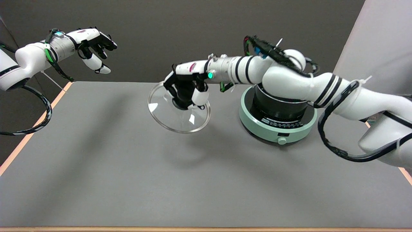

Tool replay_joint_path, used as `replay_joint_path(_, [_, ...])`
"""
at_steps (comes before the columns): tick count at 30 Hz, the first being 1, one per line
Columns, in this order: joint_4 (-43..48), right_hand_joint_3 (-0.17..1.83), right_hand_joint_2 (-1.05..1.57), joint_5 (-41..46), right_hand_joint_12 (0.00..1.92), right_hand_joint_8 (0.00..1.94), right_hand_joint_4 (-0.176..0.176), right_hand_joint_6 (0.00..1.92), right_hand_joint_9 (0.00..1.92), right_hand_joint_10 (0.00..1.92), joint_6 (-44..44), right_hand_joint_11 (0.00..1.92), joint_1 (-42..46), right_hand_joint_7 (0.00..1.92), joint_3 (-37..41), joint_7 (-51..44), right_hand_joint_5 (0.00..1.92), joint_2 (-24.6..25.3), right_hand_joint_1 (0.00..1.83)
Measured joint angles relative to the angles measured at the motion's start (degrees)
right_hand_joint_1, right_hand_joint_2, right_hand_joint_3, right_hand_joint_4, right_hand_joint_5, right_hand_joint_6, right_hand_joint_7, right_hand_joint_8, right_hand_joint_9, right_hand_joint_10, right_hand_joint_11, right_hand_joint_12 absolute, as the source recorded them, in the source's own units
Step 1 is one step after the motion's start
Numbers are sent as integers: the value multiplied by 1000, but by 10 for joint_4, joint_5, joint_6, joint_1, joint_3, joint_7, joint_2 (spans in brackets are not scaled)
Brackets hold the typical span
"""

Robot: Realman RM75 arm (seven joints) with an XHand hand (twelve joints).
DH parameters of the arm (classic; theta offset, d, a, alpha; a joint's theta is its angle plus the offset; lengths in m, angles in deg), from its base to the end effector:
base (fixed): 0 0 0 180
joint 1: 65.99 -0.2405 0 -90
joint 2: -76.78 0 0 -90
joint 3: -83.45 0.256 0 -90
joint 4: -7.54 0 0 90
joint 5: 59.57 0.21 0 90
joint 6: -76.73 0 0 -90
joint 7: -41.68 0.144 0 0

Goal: Place the pot lid onto the table.

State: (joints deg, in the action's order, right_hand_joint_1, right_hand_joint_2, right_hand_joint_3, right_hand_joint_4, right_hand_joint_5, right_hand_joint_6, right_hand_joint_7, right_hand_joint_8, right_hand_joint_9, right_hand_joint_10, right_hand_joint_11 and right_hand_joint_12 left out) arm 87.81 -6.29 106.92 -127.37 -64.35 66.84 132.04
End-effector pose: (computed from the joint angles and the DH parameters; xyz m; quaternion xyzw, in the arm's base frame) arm -0.1150 -0.4669 0.1934 0.8401 -0.1868 -0.0925 0.5007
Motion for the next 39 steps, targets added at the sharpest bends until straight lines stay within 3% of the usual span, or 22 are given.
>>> replay_joint_path(19, [-6, 1024, 705, -140, 1836, 1562, 176, 1623, 770, 1783, 56, 663, 45, 858, -5, 26, 552, 36, 1520])
replay_joint_path(39, [-130, 1030, 705, -179, 1838, 1571, 176, 1631, 767, 1791, 54, 663, 22, 855, -5, 37, 556, 66, 1520])
